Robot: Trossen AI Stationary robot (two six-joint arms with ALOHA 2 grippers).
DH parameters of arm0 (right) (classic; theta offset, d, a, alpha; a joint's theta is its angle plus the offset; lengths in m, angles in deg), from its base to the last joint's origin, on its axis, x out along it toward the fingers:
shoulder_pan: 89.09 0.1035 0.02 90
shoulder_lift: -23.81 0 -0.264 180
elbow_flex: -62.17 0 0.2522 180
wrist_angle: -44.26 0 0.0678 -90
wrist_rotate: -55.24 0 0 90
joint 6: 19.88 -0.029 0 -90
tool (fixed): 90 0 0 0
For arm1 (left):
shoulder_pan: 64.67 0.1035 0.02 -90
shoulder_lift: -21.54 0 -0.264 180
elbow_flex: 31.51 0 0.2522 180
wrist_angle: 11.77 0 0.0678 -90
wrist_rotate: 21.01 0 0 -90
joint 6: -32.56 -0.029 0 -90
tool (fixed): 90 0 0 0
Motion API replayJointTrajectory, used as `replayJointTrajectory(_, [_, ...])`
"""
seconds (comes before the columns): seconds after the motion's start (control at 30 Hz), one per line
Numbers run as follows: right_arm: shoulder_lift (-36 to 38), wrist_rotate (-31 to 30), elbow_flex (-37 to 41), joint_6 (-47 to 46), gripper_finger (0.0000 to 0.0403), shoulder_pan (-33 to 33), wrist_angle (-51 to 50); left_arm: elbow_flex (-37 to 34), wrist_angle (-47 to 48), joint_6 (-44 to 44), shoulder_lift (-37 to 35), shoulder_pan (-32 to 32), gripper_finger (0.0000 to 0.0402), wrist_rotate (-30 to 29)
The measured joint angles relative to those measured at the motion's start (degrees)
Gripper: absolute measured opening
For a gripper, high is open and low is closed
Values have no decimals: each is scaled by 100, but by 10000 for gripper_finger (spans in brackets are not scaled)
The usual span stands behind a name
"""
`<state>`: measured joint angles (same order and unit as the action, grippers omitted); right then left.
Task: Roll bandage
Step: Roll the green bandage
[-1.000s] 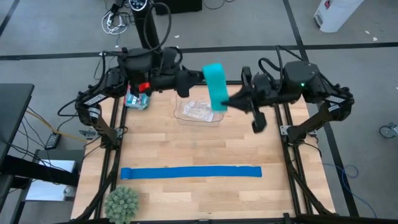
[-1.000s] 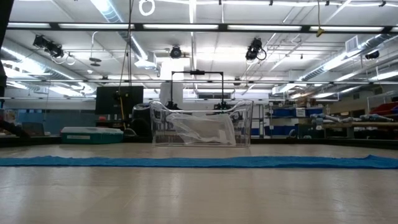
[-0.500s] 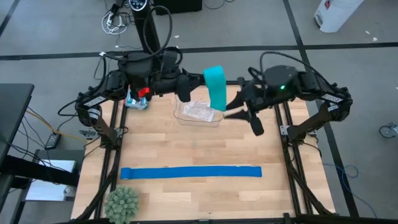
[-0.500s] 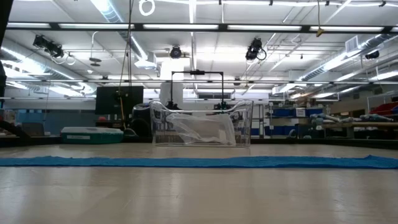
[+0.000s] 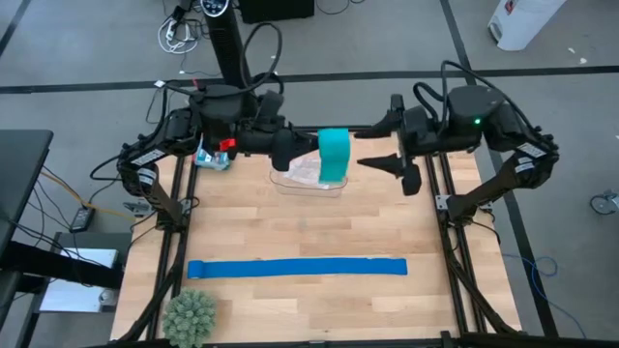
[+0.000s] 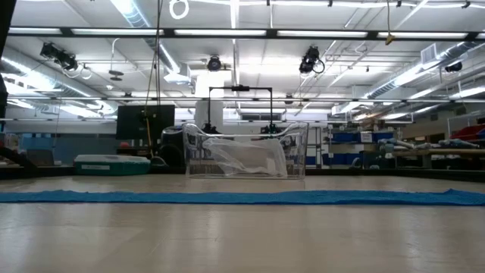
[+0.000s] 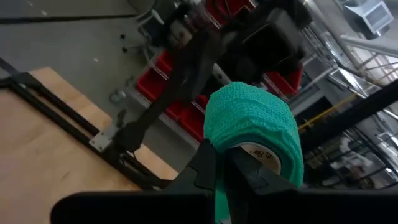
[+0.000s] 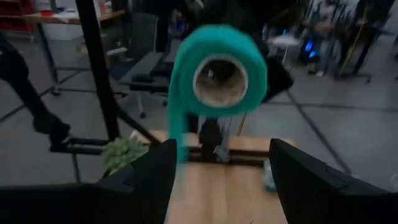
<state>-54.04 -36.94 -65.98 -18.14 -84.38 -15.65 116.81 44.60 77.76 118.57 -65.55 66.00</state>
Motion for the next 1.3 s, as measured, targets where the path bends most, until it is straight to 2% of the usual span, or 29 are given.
replayJointTrajectory(0.33, [-112,-379,-61,486,245,0,500,2,85,195,16,0,19,126])
replayJointTrajectory(0.57, [-155,-384,-64,485,244,0,826,2,188,186,33,-36,19,-10])
replayJointTrajectory(1.1, [-368,-363,-62,695,239,0,1120,9,160,158,118,-37,19,119])
replayJointTrajectory(1.2, [-465,-287,-63,824,225,0,1148,10,90,141,154,-37,19,242])
replayJointTrajectory(1.3, [-529,-244,-65,773,176,19,1152,4,94,132,177,-39,19,255])
